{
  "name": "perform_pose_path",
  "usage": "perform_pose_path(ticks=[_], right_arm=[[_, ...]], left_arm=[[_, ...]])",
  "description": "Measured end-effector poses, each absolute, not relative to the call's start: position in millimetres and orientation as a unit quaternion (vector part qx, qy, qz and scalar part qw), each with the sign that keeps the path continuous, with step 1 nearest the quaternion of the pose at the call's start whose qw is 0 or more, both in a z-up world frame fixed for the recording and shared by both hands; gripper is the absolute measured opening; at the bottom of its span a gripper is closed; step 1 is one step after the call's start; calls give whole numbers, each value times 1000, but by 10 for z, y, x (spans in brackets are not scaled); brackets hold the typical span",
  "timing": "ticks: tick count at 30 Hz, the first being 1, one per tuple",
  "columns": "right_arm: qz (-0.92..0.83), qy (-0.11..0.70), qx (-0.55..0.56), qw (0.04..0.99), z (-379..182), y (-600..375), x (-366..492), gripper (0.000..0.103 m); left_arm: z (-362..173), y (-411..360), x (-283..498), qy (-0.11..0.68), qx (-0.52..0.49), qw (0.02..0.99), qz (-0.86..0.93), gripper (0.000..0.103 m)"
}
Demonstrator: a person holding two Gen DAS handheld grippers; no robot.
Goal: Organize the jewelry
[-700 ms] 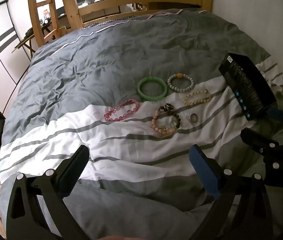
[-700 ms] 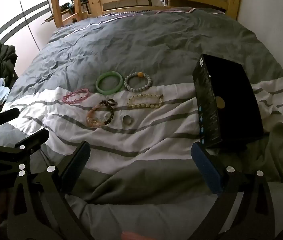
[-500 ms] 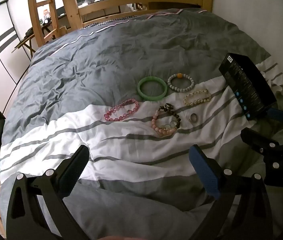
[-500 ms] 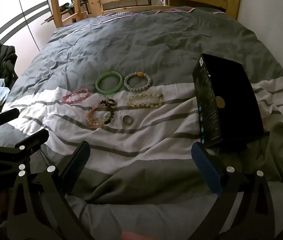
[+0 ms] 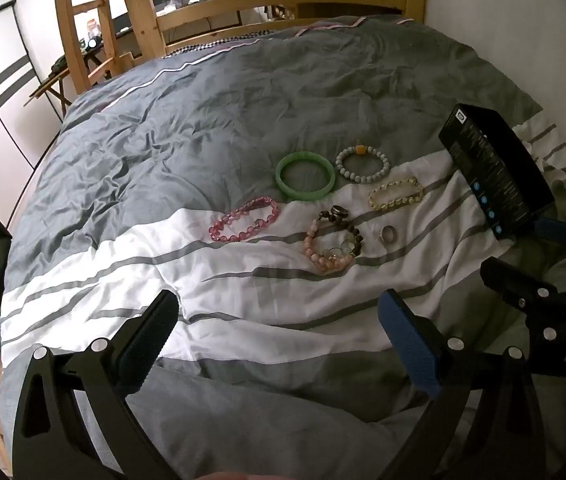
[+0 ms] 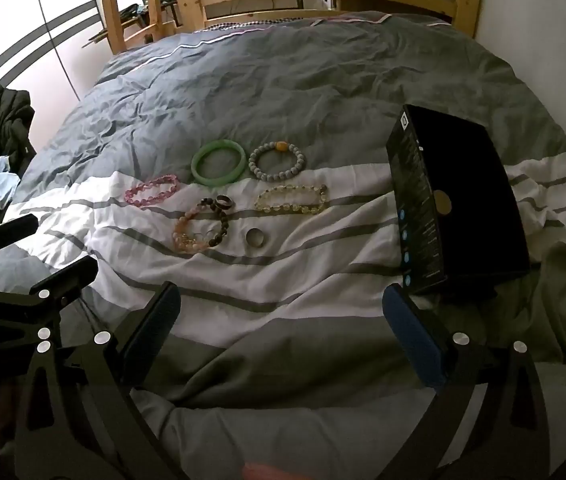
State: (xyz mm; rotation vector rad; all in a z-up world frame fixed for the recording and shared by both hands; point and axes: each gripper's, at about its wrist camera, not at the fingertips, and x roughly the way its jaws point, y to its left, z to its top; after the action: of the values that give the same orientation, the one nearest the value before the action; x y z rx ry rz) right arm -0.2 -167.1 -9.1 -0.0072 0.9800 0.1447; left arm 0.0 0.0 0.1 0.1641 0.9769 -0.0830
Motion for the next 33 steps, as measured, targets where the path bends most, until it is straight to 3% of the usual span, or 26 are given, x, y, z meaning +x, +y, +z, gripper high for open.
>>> perform_pose_path(ticks=[33], right_arm=[[69, 473, -6, 878, -165, -1665, -21, 99]], left_arm=[[-56, 39, 3, 471, 82, 878, -39, 98]])
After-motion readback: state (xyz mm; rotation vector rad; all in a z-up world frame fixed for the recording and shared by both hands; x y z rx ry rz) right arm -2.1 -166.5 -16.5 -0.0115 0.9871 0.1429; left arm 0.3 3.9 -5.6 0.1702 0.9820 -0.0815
